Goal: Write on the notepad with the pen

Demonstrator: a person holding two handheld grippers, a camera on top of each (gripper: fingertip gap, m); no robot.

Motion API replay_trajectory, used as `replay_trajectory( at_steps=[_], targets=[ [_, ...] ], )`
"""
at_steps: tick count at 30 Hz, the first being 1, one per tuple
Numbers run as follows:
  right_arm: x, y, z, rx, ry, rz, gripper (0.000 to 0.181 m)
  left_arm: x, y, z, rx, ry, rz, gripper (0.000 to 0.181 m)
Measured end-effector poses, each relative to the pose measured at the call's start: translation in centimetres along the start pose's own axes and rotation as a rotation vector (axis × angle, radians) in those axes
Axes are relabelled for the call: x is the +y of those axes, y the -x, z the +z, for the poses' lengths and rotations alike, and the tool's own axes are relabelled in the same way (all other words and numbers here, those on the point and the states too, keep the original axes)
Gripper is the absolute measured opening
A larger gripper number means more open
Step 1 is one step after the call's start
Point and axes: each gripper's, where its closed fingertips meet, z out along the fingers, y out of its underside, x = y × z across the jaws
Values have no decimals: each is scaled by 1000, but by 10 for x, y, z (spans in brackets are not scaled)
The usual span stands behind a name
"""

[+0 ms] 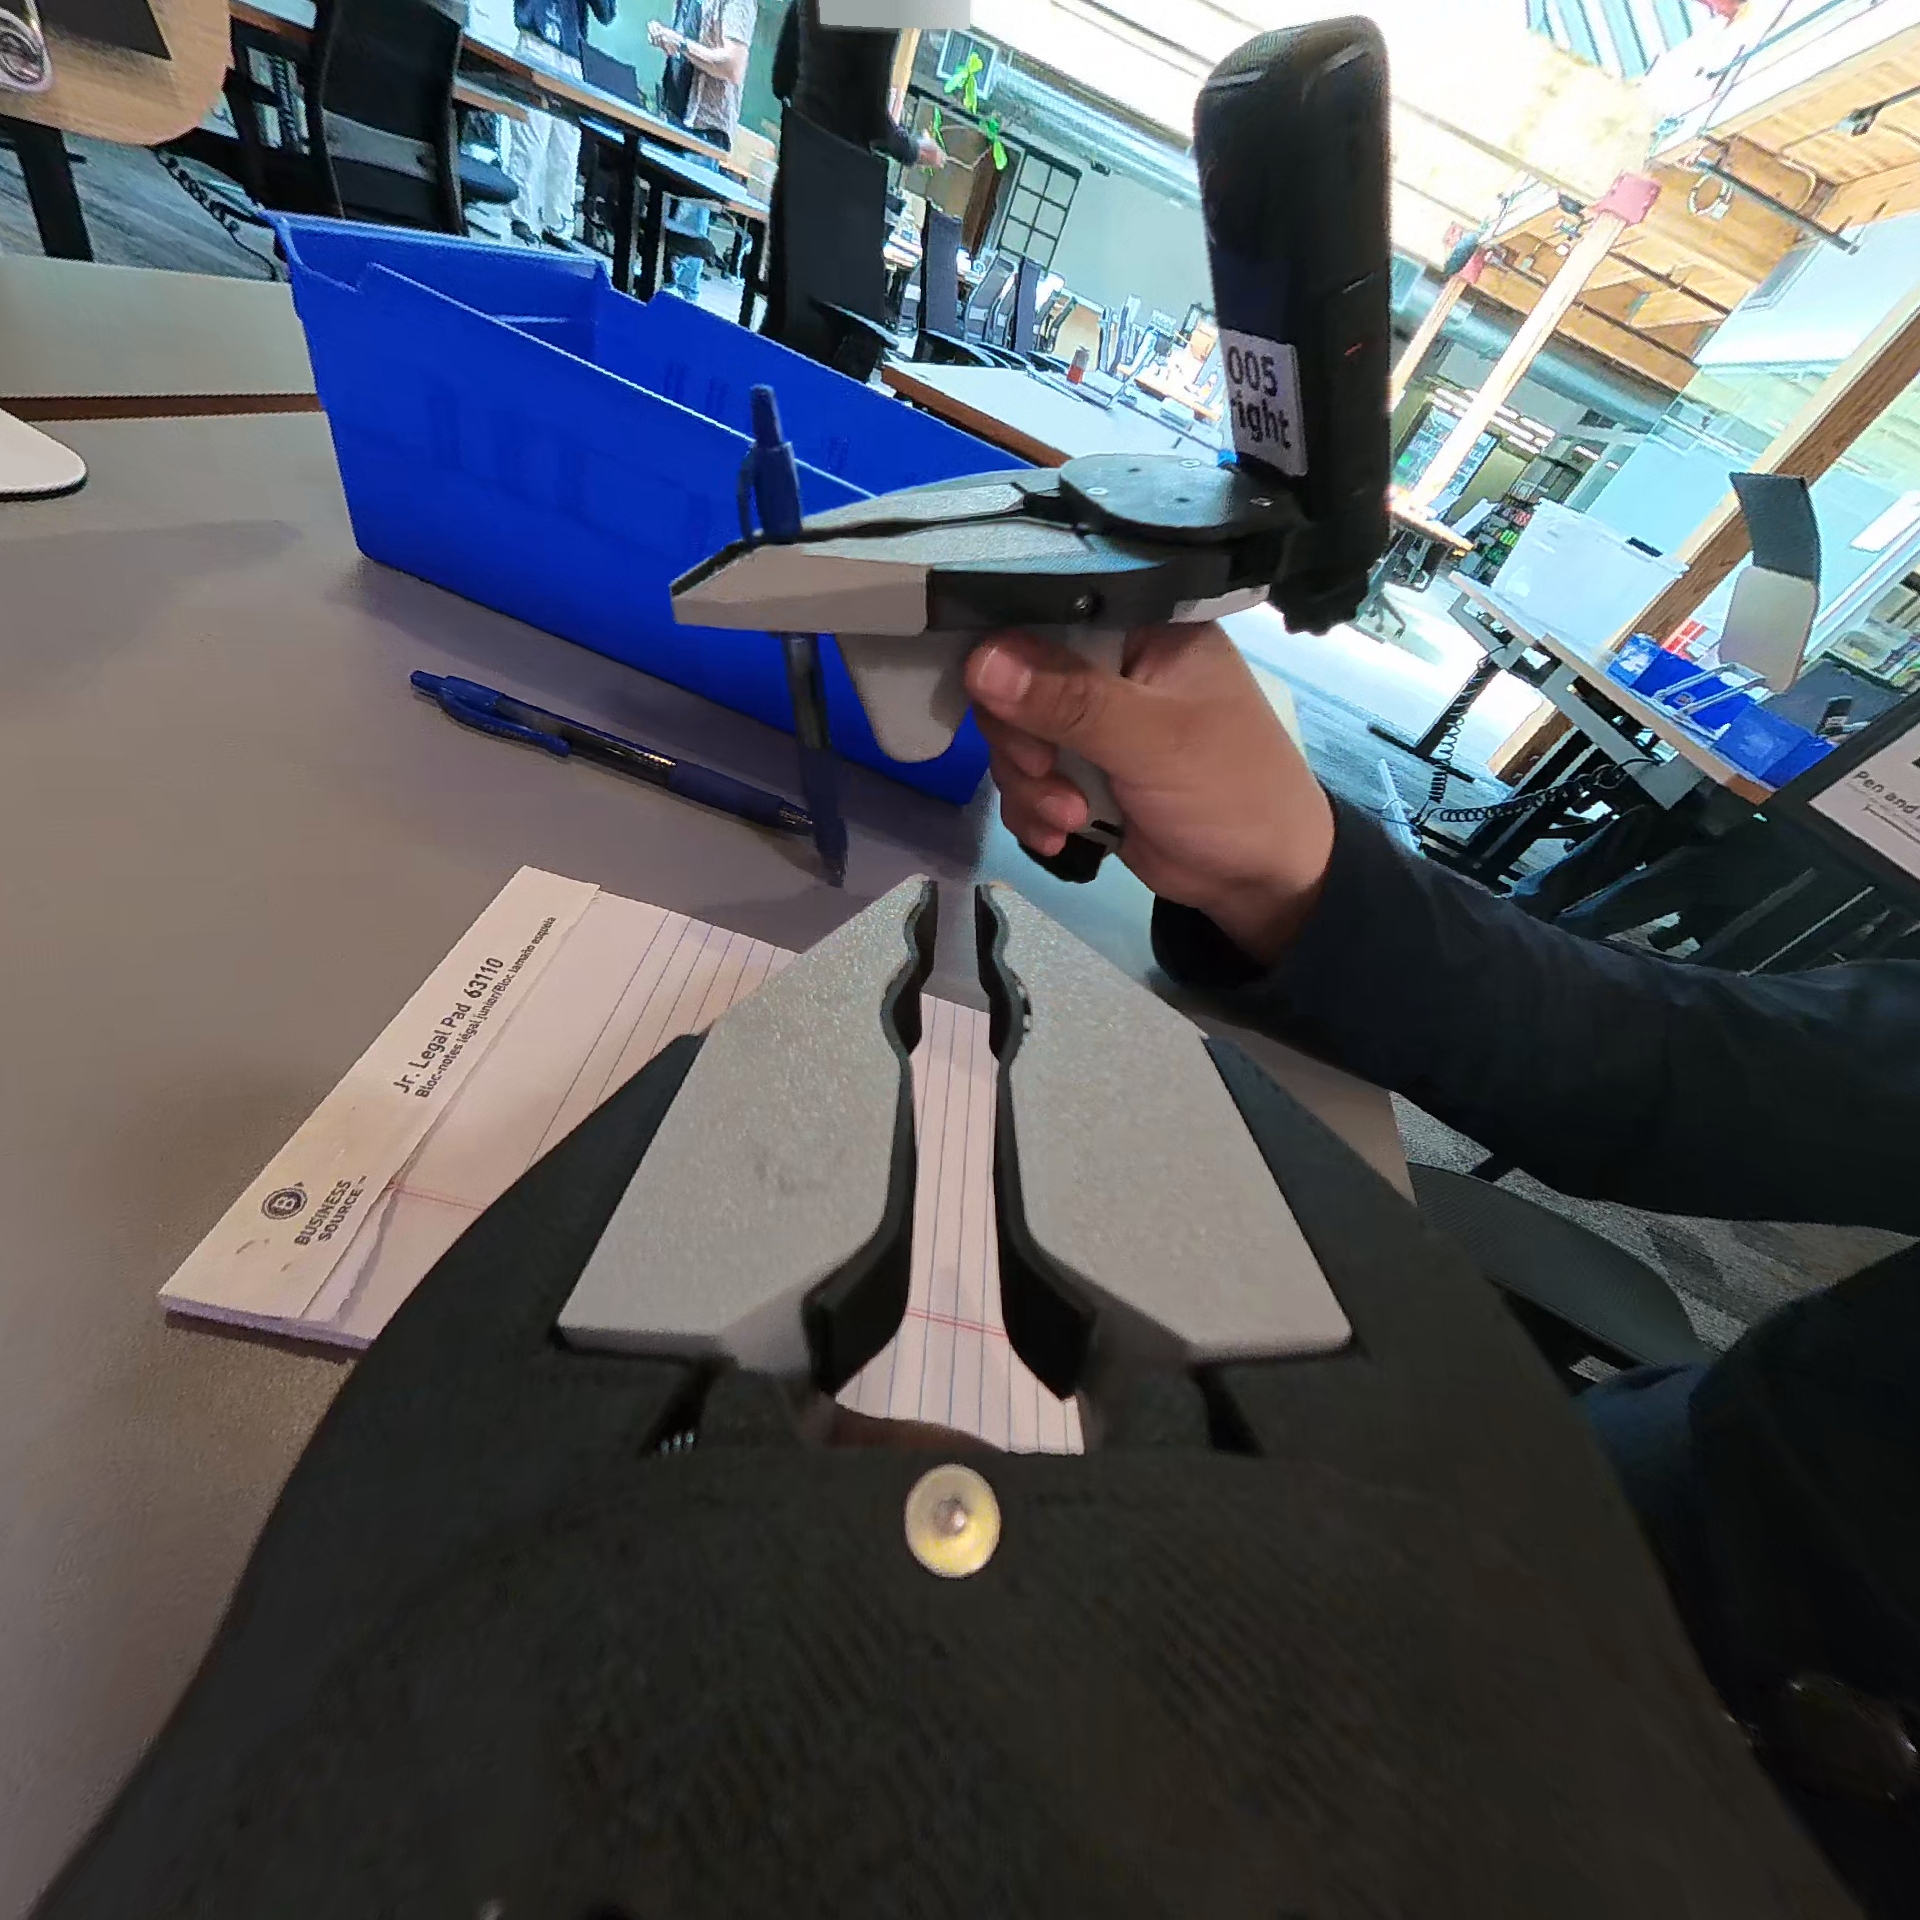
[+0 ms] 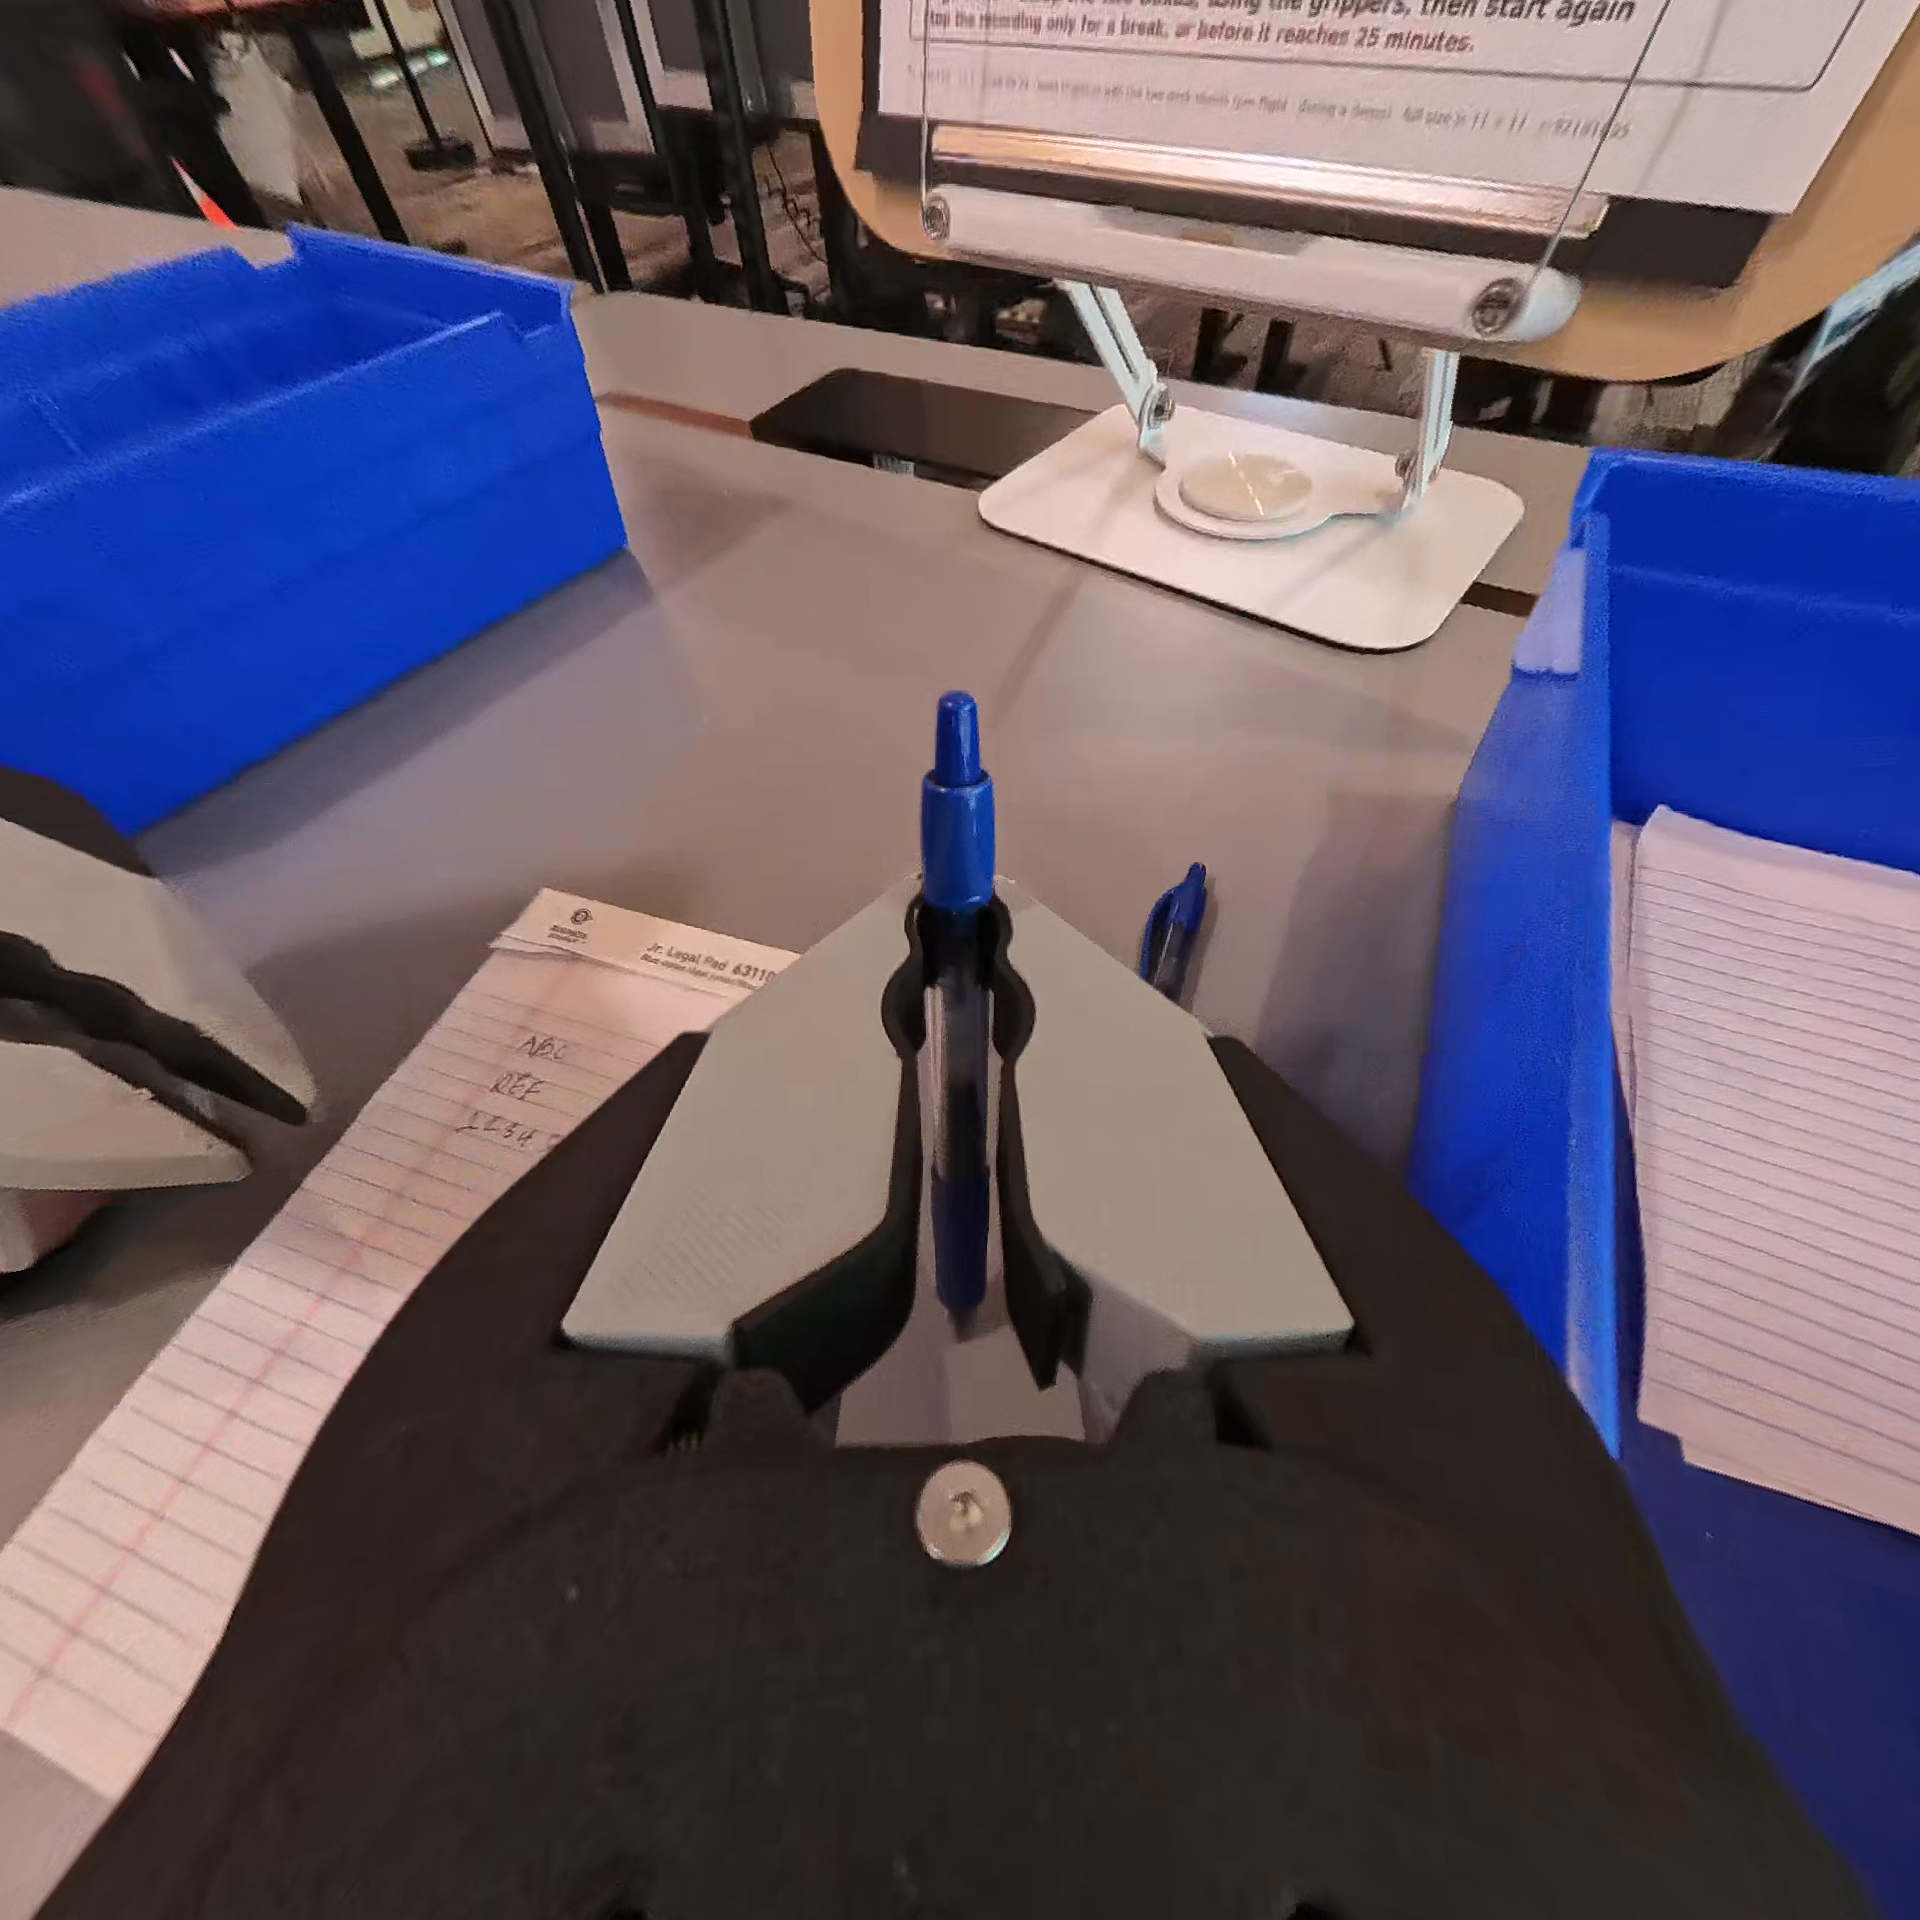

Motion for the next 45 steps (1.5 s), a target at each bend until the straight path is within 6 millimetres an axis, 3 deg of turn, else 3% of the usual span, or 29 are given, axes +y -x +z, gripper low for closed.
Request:
replay_trajectory(
  at_steps=[8,12,19,26,30,35,38,45],
  targets=[
    [13,-8,29,79,65,-64,4,0,1,0,0,-1,-13,5],
    [23,-8,39,61,97,-17,13,0,1,0,1,-1,-14,5],
    [11,0,31,4,18,12,20,0,2,0,1,-3,-22,5],
    [17,26,31,-101,49,-44,19,0,3,-1,-3,-8,-26,5],
    [36,22,38,-75,154,-54,7,-1,5,-1,-11,-13,-25,5],
    [58,-1,42,35,285,-29,0,-3,10,-4,-38,-28,-31,5],
    [55,-10,40,83,269,-46,0,-4,13,-5,-49,-37,-46,5],
    [36,13,21,-6,177,-115,5,-5,20,-8,-81,-40,-45,6]
  ],
)
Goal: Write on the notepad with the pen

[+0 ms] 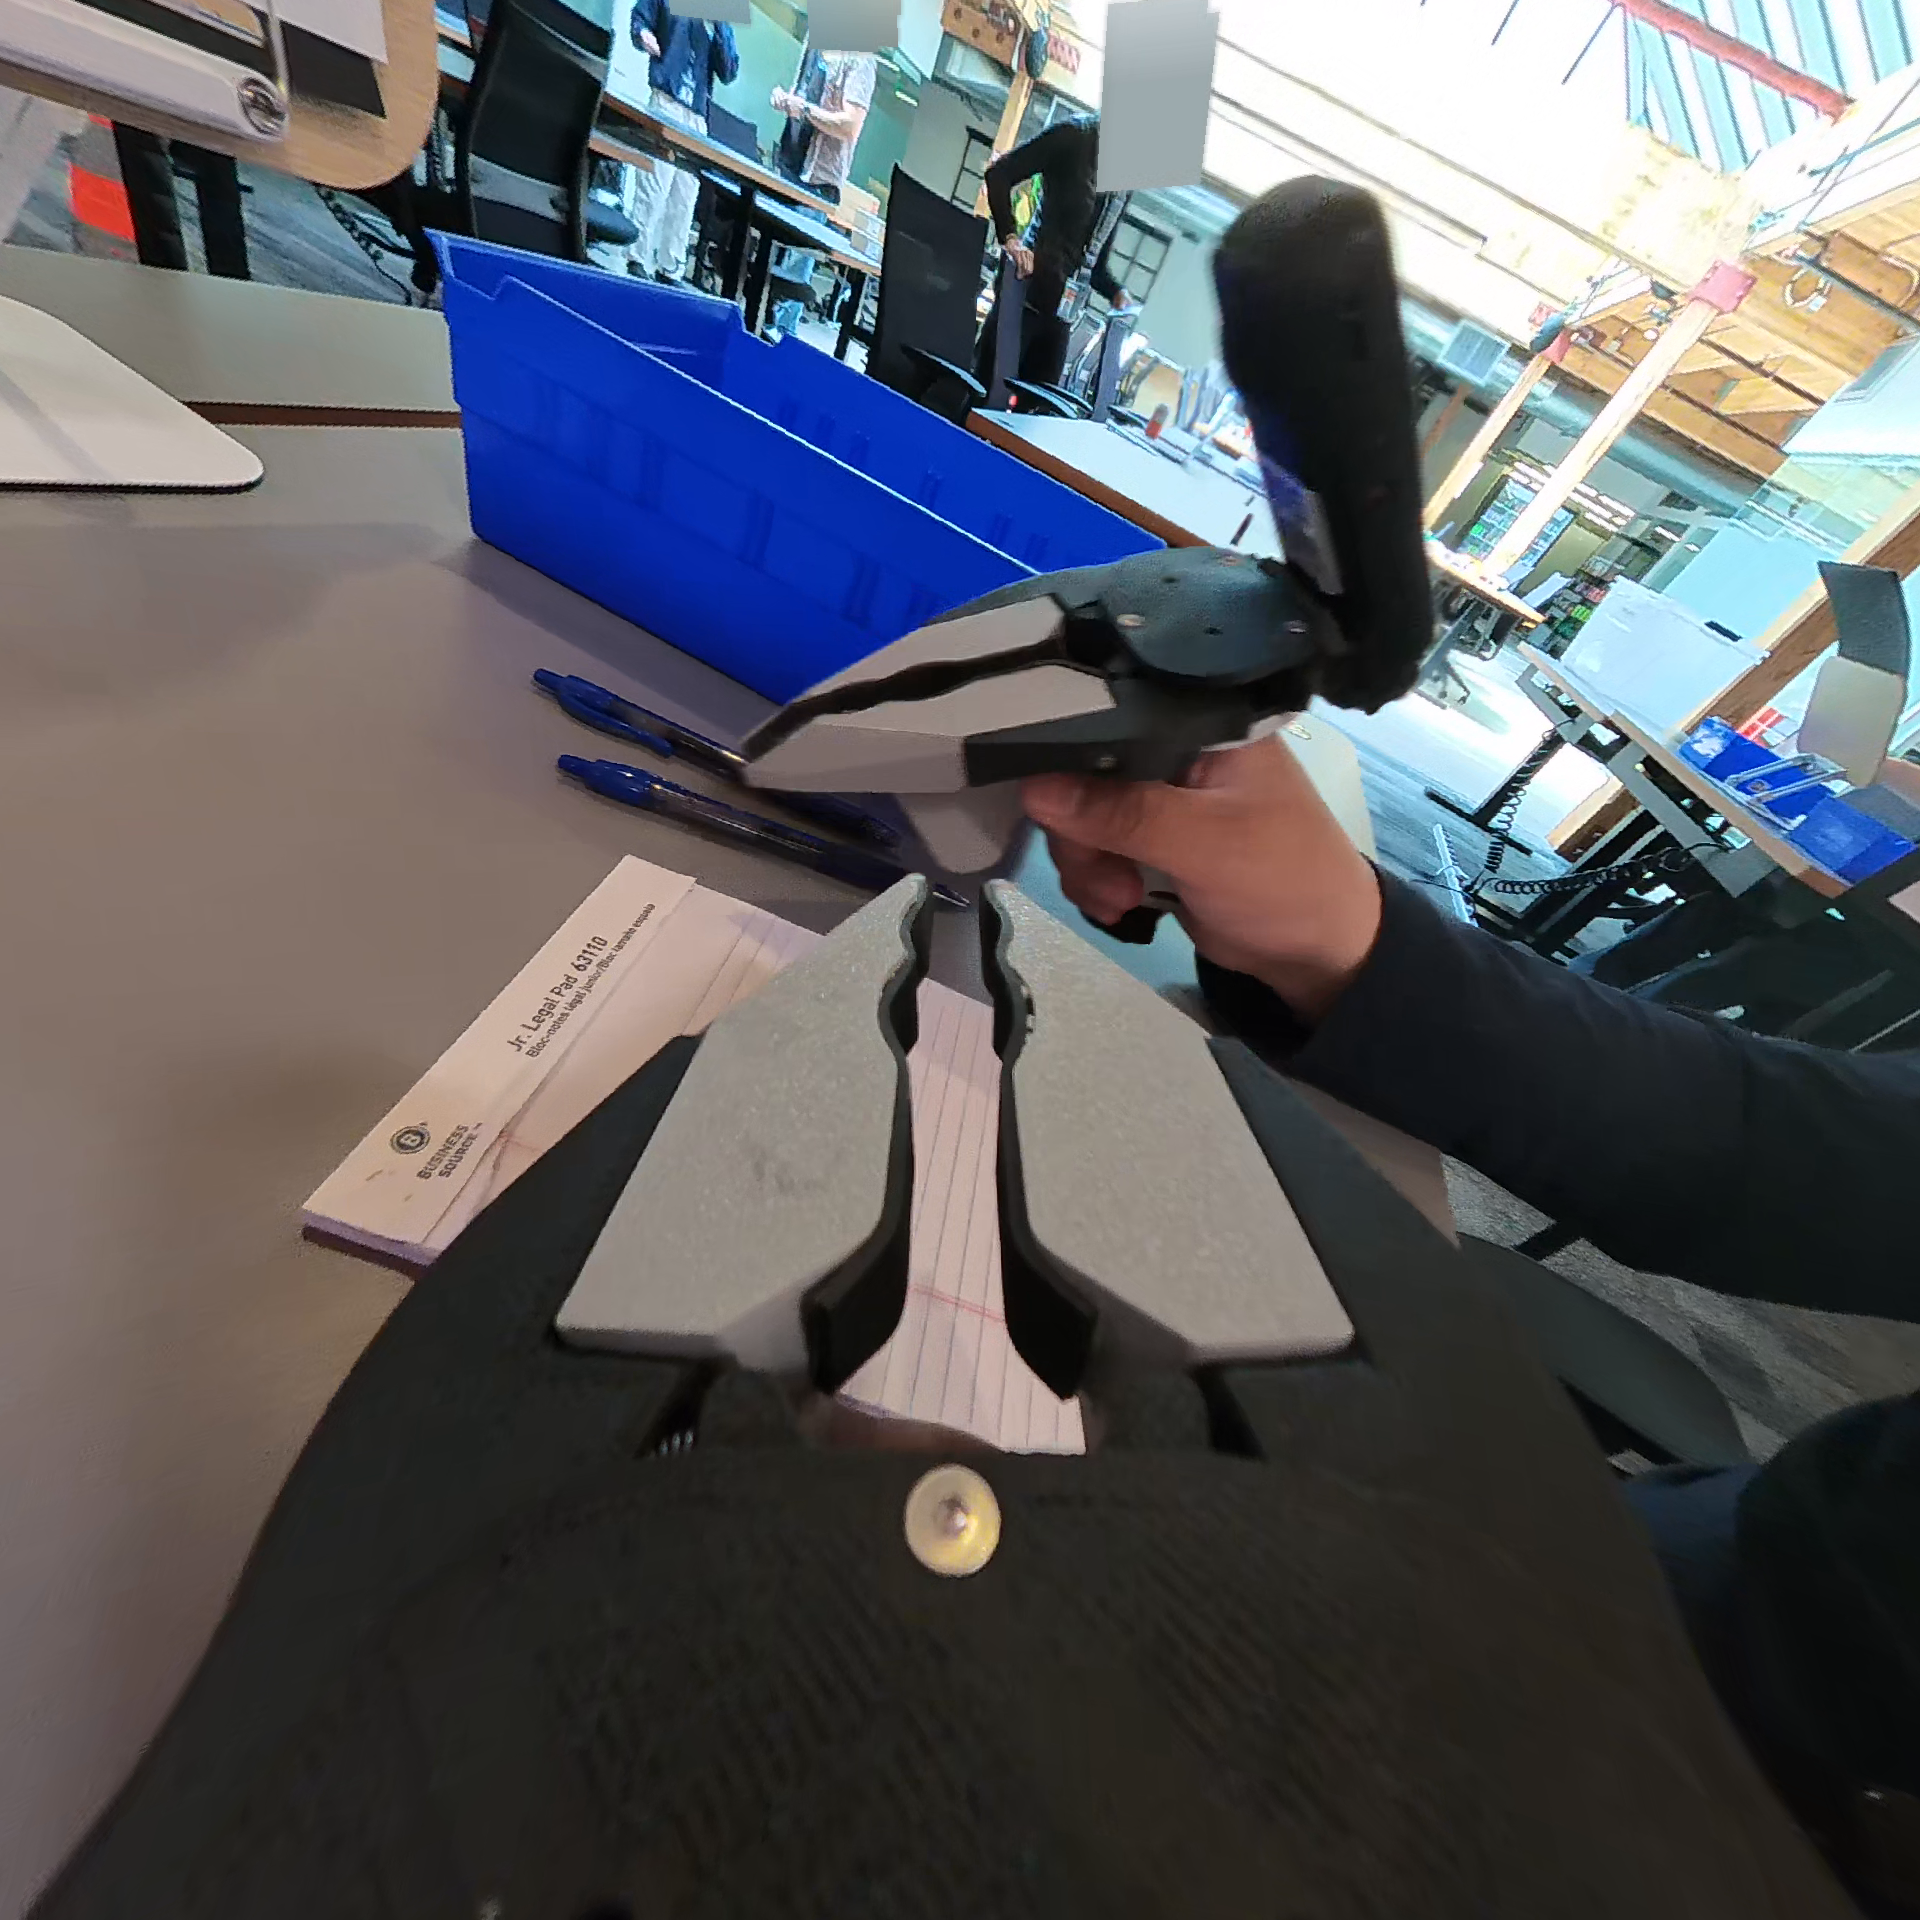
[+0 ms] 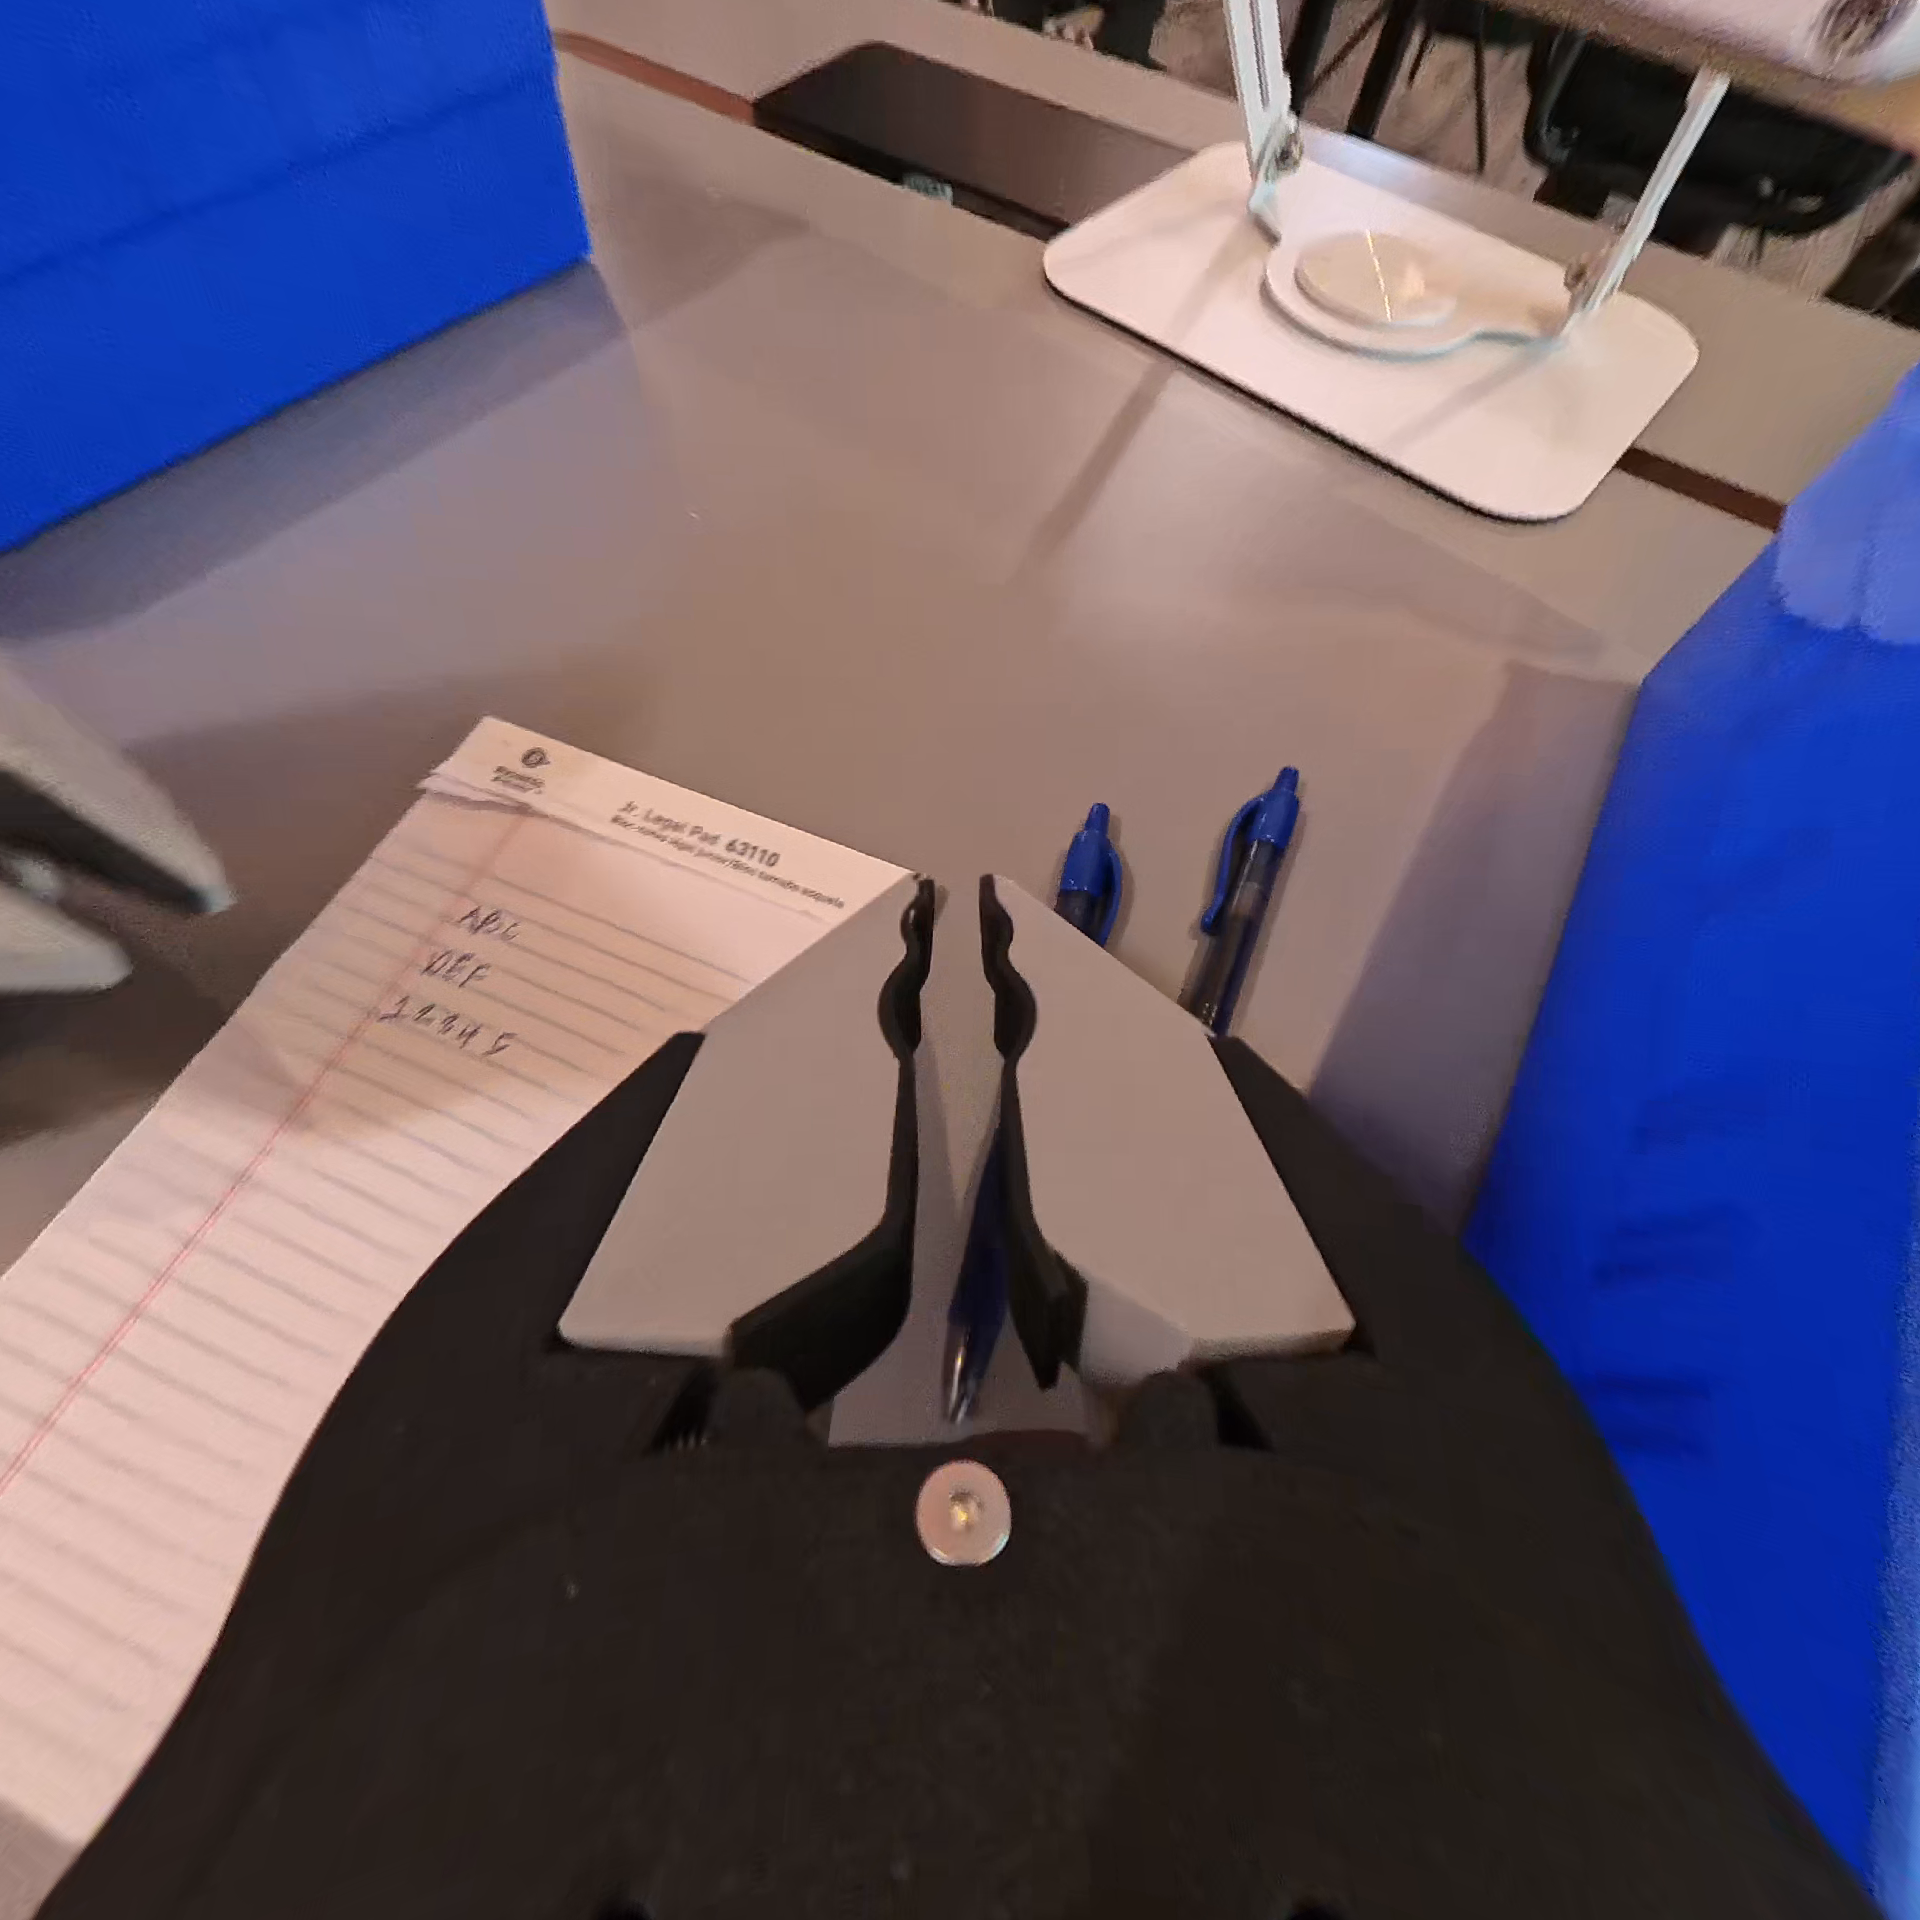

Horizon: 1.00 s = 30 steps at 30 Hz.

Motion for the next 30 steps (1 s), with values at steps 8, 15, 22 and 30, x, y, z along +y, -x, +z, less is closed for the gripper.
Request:
replay_trajectory(
  at_steps=[8,15,22,30],
  targets=[
    [59,25,-42,-6,208,-135,0,-4,25,-7,-115,-15,-43,11],
    [76,75,-53,-234,219,-95,0,-3,35,-11,-168,-11,-89,27],
    [38,95,-50,-326,87,-139,0,-18,-22,-35,68,-39,-68,31],
    [-23,102,-44,-444,-193,-286,5,59,-50,-70,-101,433,388,39]
  ],
)
